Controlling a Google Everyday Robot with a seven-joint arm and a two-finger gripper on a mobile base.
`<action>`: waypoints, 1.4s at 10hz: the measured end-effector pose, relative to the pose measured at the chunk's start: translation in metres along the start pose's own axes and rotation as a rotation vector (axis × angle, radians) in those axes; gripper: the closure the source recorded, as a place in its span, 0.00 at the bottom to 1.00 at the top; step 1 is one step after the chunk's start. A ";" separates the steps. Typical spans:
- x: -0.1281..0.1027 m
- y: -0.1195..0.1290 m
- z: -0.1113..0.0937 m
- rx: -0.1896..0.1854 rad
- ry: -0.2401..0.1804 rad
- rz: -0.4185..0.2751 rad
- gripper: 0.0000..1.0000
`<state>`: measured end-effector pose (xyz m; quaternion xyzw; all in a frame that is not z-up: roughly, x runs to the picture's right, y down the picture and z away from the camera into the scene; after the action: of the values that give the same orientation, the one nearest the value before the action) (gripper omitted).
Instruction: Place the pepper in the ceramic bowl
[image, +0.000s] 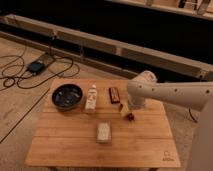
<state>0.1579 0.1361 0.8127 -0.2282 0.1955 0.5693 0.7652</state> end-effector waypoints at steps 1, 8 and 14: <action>-0.003 0.004 0.007 0.001 0.016 -0.008 0.20; -0.027 0.004 0.061 -0.025 0.091 -0.002 0.41; -0.034 -0.005 0.066 -0.037 0.095 0.004 0.82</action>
<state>0.1556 0.1458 0.8863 -0.2686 0.2216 0.5628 0.7496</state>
